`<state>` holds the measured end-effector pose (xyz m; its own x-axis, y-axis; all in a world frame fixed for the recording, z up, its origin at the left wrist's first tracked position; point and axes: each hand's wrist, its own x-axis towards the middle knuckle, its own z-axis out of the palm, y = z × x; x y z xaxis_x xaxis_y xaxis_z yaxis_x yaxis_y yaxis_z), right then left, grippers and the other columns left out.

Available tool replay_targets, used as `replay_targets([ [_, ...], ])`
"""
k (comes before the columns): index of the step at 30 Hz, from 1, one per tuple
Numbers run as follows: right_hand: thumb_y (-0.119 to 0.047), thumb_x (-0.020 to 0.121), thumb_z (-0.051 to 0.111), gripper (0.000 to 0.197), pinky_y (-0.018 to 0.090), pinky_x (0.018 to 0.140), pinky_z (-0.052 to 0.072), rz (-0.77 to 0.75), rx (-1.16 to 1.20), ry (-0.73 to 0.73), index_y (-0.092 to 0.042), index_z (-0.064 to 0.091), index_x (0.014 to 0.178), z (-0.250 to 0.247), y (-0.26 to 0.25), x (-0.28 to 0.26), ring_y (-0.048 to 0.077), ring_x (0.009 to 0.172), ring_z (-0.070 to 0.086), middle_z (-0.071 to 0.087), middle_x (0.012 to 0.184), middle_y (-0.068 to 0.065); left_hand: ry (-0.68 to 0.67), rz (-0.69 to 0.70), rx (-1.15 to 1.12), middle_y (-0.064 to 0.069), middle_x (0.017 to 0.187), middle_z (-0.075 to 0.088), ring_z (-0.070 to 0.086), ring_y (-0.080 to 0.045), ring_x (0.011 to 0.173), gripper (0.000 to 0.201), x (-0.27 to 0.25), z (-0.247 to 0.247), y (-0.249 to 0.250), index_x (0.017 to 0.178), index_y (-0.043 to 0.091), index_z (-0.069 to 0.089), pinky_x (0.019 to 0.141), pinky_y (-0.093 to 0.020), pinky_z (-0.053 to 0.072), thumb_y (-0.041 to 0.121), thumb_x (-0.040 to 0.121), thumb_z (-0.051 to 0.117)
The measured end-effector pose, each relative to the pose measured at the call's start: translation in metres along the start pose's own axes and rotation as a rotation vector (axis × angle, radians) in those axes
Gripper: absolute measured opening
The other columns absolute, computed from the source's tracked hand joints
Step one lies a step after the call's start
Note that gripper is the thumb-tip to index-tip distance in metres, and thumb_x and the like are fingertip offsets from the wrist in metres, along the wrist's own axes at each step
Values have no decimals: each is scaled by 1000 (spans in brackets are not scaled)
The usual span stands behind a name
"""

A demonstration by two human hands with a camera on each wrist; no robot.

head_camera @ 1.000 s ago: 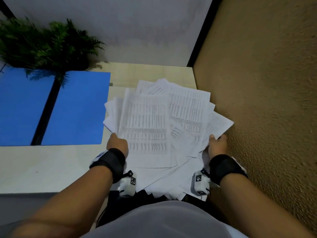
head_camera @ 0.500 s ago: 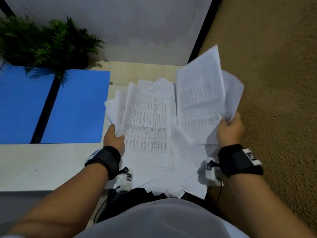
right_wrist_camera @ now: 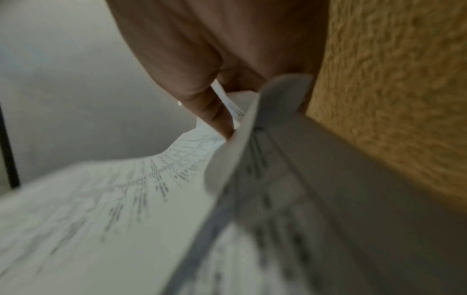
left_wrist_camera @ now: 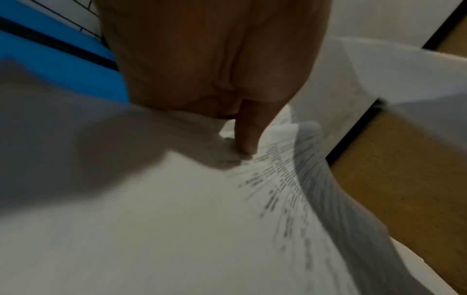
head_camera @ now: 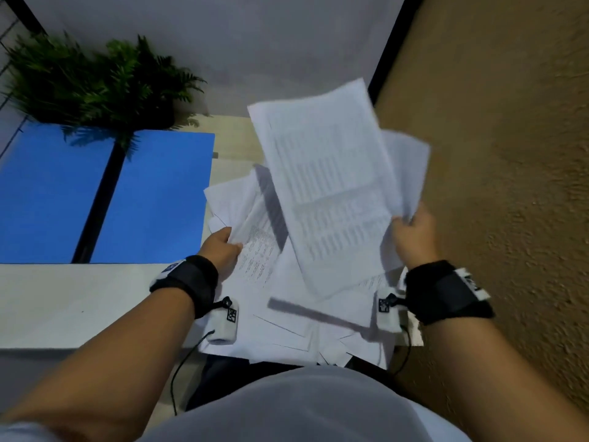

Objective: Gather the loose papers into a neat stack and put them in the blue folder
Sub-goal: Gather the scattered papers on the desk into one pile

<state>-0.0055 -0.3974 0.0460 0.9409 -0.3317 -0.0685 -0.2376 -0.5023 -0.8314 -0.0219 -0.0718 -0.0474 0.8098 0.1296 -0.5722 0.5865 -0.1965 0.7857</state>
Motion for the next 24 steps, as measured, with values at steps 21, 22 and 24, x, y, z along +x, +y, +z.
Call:
replay_targets([
  [21,-24,100,42,40,39,101,40,324,-411,-396,1,49,131,84,27,7,38,123,49,52,132,24,78,-16,138,-17,132,55,55,-32,114,30,-22,18,-17,129,5,43,101,-41,44,16,101,45],
  [22,-24,101,39,43,40,105,37,343,-421,-415,0,45,136,90,26,3,38,128,45,46,138,24,75,-18,77,-14,133,53,54,-31,115,32,-22,21,-18,130,8,38,102,-43,45,18,101,47],
  [24,-25,103,34,47,37,109,34,380,-366,-459,-1,36,143,103,24,-5,36,134,39,37,147,20,52,-21,-81,-4,138,47,49,-28,126,49,-24,29,-22,139,21,25,106,-46,42,21,98,52],
])
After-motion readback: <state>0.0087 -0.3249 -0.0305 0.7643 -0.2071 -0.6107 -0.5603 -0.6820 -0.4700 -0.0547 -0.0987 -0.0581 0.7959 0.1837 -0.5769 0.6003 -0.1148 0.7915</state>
